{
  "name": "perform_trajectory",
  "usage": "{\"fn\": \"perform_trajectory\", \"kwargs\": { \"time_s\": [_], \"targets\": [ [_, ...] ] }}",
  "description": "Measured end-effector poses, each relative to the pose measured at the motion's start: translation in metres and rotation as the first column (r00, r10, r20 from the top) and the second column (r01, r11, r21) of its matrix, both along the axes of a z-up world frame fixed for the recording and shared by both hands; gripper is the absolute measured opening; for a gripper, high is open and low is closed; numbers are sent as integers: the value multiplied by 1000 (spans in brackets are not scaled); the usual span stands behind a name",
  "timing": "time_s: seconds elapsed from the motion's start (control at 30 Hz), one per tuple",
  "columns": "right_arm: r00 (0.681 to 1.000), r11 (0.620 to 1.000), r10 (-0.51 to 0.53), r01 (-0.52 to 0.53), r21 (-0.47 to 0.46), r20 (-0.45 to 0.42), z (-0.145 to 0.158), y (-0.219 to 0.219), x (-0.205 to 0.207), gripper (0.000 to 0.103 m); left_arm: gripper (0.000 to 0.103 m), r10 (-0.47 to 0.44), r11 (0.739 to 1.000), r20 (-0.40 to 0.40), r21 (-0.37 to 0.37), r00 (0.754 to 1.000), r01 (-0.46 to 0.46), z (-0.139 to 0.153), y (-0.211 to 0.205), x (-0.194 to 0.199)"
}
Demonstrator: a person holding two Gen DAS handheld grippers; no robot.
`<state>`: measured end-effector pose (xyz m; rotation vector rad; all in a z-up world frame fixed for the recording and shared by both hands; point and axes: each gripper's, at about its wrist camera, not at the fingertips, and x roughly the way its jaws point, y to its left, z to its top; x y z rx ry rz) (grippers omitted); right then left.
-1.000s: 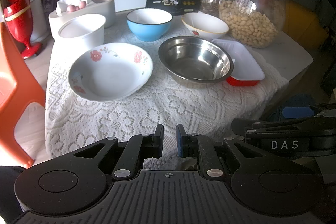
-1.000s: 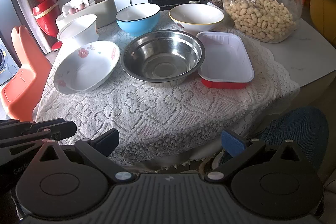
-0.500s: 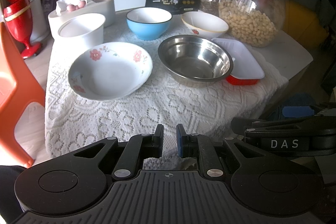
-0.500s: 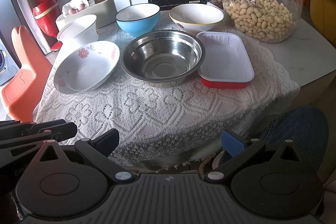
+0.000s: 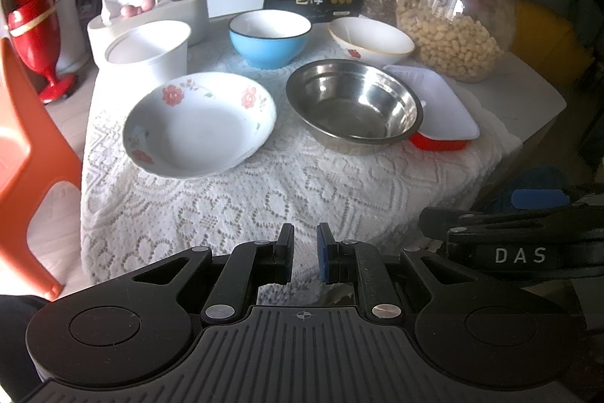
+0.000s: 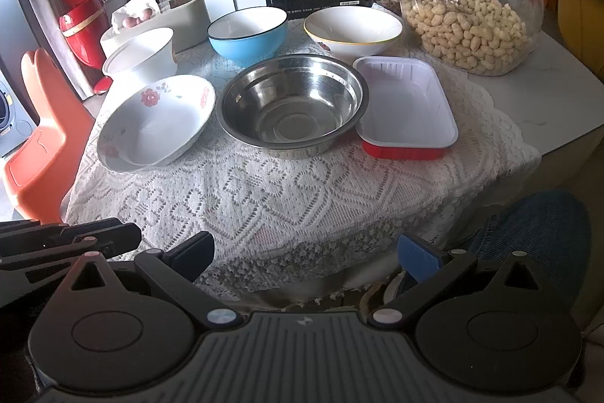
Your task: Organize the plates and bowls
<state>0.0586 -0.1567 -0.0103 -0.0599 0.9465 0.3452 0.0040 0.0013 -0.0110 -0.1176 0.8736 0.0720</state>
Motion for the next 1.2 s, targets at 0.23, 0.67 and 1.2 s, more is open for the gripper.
{"fn": "perform_trajectory", "kwargs": {
  "time_s": [0.23,0.67,1.2],
  "targets": [
    [1000,1000,5,-4,23,-17,-5,-4,6,103,16,15,1000,-15,-2,1000,-15,-4,-1,5],
    [952,990,47,-85,115,302,6,-65,49,103,18,-24,964,88,-263,996,46,-8,-9,54],
    [994,997,39,-45,62,99,-50,-133,188,101,19,-220,957,-134,-220,966,187,-19,-60,306]
  ]
}}
